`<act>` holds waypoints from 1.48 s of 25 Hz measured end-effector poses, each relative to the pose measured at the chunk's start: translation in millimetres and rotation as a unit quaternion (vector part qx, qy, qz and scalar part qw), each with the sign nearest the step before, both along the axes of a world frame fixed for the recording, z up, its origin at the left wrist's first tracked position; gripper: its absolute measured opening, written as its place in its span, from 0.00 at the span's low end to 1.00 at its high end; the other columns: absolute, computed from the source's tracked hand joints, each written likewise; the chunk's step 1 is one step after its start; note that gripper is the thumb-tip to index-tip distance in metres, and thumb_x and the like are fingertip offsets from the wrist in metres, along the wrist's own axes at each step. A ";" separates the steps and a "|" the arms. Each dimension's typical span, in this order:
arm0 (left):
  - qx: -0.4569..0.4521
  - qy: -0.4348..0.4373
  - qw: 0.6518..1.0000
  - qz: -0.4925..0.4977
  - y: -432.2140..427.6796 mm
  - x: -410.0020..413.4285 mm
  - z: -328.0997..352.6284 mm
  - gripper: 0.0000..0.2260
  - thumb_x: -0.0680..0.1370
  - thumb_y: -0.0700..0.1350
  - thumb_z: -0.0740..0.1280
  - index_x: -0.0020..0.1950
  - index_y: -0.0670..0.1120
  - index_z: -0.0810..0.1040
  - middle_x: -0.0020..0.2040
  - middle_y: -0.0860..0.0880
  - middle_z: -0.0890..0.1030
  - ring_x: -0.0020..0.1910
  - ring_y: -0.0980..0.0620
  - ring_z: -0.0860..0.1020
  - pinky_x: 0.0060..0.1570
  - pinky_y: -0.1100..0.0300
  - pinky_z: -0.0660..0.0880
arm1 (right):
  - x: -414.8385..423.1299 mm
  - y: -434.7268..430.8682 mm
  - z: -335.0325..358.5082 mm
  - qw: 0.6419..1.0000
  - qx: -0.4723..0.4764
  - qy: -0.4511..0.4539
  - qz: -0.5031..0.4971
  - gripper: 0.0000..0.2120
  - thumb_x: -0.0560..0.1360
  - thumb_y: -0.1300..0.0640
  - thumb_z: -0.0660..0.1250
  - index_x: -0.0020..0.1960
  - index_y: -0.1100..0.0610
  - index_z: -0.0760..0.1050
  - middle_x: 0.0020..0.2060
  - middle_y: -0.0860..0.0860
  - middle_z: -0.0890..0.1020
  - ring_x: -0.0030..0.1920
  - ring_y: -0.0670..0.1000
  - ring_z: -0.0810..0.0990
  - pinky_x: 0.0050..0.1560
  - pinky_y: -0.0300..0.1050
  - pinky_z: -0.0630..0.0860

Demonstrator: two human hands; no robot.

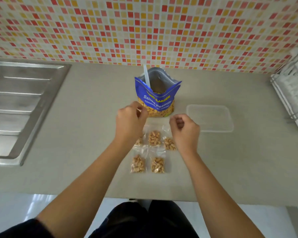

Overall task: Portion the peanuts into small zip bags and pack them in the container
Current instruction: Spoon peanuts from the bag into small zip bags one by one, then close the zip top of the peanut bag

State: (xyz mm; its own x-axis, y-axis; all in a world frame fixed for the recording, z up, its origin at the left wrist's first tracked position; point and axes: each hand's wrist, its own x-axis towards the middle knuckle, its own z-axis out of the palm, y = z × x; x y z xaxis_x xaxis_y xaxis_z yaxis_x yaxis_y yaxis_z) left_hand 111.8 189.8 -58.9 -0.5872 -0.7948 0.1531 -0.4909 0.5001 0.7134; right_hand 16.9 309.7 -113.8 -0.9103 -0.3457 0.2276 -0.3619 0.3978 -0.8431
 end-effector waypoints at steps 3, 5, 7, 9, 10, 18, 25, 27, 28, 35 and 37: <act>0.005 0.055 0.997 0.048 -45.6 -31.0 39.5 0.10 0.76 0.46 0.64 0.48 0.41 0.81 0.40 0.45 0.82 0.38 0.47 0.76 0.37 0.64 0.62 | -34.9 -24.5 43.1 0.993 -0.086 0.077 0.017 0.06 0.74 0.57 0.66 0.45 0.59 0.79 0.36 0.51 0.82 0.34 0.48 0.79 0.41 0.40 0.75; 0.034 0.052 0.998 0.024 -69.7 -52.6 51.5 0.14 0.77 0.49 0.64 0.54 0.41 0.80 0.47 0.44 0.83 0.46 0.47 0.78 0.41 0.65 0.65 | -59.7 -40.3 61.0 0.988 -0.086 0.117 0.048 0.09 0.74 0.58 0.64 0.52 0.61 0.78 0.44 0.56 0.82 0.43 0.51 0.81 0.49 0.44 0.77; 0.056 -0.003 0.998 -0.023 -85.7 -71.0 52.2 0.20 0.75 0.54 0.66 0.60 0.40 0.77 0.55 0.43 0.81 0.55 0.46 0.77 0.51 0.59 0.70 | -81.0 -55.2 69.6 0.993 -0.015 0.085 0.075 0.14 0.75 0.56 0.65 0.58 0.62 0.76 0.53 0.57 0.82 0.52 0.53 0.80 0.57 0.46 0.74; 0.045 -0.056 0.995 -0.074 -90.7 -82.4 46.4 0.22 0.74 0.54 0.68 0.62 0.41 0.76 0.59 0.43 0.78 0.59 0.46 0.75 0.55 0.56 0.70 | -92.1 -66.0 69.9 0.990 0.090 0.030 0.108 0.17 0.76 0.52 0.64 0.60 0.60 0.76 0.55 0.55 0.82 0.55 0.52 0.80 0.58 0.42 0.73; 0.028 -0.061 0.993 -0.097 -89.5 -84.8 43.2 0.20 0.74 0.52 0.69 0.61 0.42 0.77 0.59 0.43 0.79 0.57 0.47 0.75 0.53 0.58 0.70 | -92.2 -68.4 68.7 0.982 0.130 0.017 0.133 0.16 0.77 0.50 0.63 0.59 0.59 0.77 0.52 0.54 0.83 0.52 0.51 0.80 0.54 0.40 0.72; -0.027 -0.046 0.979 -0.196 -78.2 -79.5 39.2 0.06 0.77 0.43 0.65 0.51 0.41 0.76 0.41 0.47 0.77 0.41 0.50 0.75 0.37 0.65 0.69 | -109.1 -43.7 56.0 0.942 0.051 -0.138 0.300 0.22 0.70 0.67 0.64 0.63 0.56 0.75 0.57 0.51 0.80 0.57 0.48 0.78 0.56 0.36 0.74; -0.094 -0.068 0.946 -0.303 -79.6 -42.9 63.3 0.04 0.77 0.44 0.66 0.48 0.46 0.72 0.41 0.47 0.79 0.41 0.47 0.78 0.37 0.63 0.71 | -127.4 -41.7 59.8 0.922 0.221 0.041 0.314 0.16 0.73 0.60 0.69 0.61 0.56 0.78 0.52 0.56 0.84 0.52 0.51 0.79 0.53 0.44 0.74; -0.188 -0.091 0.925 -0.316 -84.2 -31.8 74.8 0.08 0.77 0.42 0.65 0.55 0.43 0.75 0.48 0.43 0.81 0.48 0.44 0.79 0.42 0.59 0.72 | -127.7 -42.1 60.1 0.922 0.219 0.056 0.314 0.13 0.74 0.61 0.68 0.58 0.59 0.79 0.50 0.57 0.84 0.49 0.50 0.79 0.50 0.42 0.74; -0.237 -0.131 0.908 -0.320 -88.1 -25.2 77.8 0.11 0.78 0.42 0.64 0.59 0.42 0.75 0.52 0.42 0.80 0.51 0.44 0.78 0.45 0.57 0.72 | -127.0 -43.1 59.7 0.923 0.217 0.061 0.311 0.12 0.74 0.61 0.68 0.57 0.59 0.80 0.49 0.57 0.84 0.47 0.50 0.79 0.48 0.41 0.73; -0.346 -0.119 0.913 -0.182 -101.0 33.7 16.1 0.04 0.72 0.42 0.71 0.42 0.42 0.80 0.34 0.44 0.80 0.33 0.41 0.78 0.30 0.54 0.75 | -122.0 -47.5 51.7 0.944 0.181 0.070 0.266 0.09 0.74 0.61 0.67 0.53 0.61 0.81 0.45 0.58 0.85 0.41 0.48 0.78 0.42 0.38 0.71; -0.096 -0.062 0.987 -0.112 -85.7 51.8 -17.8 0.04 0.75 0.43 0.68 0.44 0.43 0.79 0.36 0.46 0.80 0.36 0.45 0.78 0.36 0.57 0.72 | -121.7 -47.1 50.1 0.948 0.173 0.067 0.257 0.09 0.74 0.61 0.67 0.53 0.61 0.81 0.45 0.58 0.85 0.42 0.49 0.78 0.44 0.40 0.72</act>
